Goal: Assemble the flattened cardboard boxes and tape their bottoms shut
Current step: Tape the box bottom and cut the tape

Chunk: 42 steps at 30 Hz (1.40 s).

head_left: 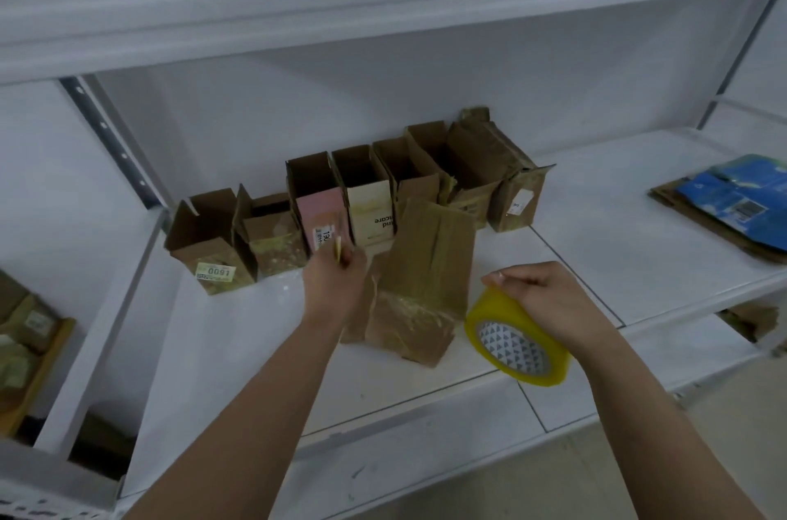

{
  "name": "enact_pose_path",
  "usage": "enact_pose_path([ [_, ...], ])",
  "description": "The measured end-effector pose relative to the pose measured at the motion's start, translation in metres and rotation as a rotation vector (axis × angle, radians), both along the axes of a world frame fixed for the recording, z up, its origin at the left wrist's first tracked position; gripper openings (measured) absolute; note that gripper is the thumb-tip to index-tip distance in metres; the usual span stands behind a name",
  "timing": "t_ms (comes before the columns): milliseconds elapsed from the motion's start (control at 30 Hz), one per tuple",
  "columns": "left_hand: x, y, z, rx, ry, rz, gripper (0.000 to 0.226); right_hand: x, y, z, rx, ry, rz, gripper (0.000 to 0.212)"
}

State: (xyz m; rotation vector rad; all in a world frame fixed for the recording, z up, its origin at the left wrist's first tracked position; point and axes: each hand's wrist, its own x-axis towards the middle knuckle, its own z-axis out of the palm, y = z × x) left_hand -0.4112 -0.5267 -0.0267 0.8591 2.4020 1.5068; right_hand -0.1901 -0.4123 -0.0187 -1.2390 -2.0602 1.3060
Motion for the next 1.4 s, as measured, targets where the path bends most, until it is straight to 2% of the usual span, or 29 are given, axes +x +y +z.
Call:
enact_pose_path([
  [67,-0.002,0.002,-0.015,-0.077,-0.237,-0.044,0.030,-0.006,-0.003,-0.001,0.013,-0.008,0.016,0.013],
  [133,0.001,0.005,-0.027,-0.107,-0.400,-0.068,0.033,-0.012,-0.006,-0.002,0.020,-0.022,0.034,0.015],
  [233,-0.010,0.005,-0.027,-0.102,-0.451,-0.097,0.033,-0.016,-0.010,-0.005,0.004,-0.017,0.045,0.017],
  [367,-0.025,0.002,-0.026,-0.161,-0.651,-0.220,0.024,-0.016,-0.012,-0.007,-0.036,-0.011,0.034,0.016],
  [433,-0.030,0.003,-0.019,-0.254,-0.527,-0.213,0.019,-0.016,-0.014,-0.007,-0.047,-0.007,0.038,0.016],
  [533,-0.038,0.015,0.013,-0.218,-0.044,-0.014,0.008,-0.013,-0.013,-0.006,-0.052,-0.010,0.038,0.014],
  [567,-0.036,0.022,0.028,-0.180,0.048,-0.006,0.010,-0.013,-0.013,-0.006,-0.050,-0.012,0.037,0.014],
  [700,0.012,0.058,0.063,-0.171,0.273,-0.219,0.036,-0.016,-0.013,-0.009,-0.062,0.004,0.036,0.019],
  [800,0.054,0.081,0.055,-0.310,0.366,-0.287,0.054,-0.016,-0.017,-0.010,-0.073,0.024,0.054,0.019],
  [900,0.069,0.091,0.036,-0.621,0.407,-0.320,0.093,-0.004,-0.012,-0.008,-0.108,0.035,0.068,0.018],
  [967,0.066,0.089,0.026,-0.776,0.441,-0.339,0.110,0.009,-0.004,-0.005,-0.128,0.048,0.025,0.018],
  [1100,0.046,0.081,0.019,-0.826,0.553,-0.405,0.100,0.029,0.014,0.001,-0.146,0.092,-0.114,0.016],
  [1233,0.018,0.052,0.025,-0.738,0.623,-0.759,0.098,0.036,0.029,0.004,-0.102,0.114,-0.219,0.015],
  [1333,-0.009,0.025,0.034,-0.808,0.818,-0.966,0.100,0.037,0.033,0.004,-0.075,0.113,-0.262,0.014],
  [1400,-0.021,0.012,0.040,-0.789,0.708,-1.029,0.097,0.034,0.034,0.004,-0.076,0.129,-0.272,0.016],
])
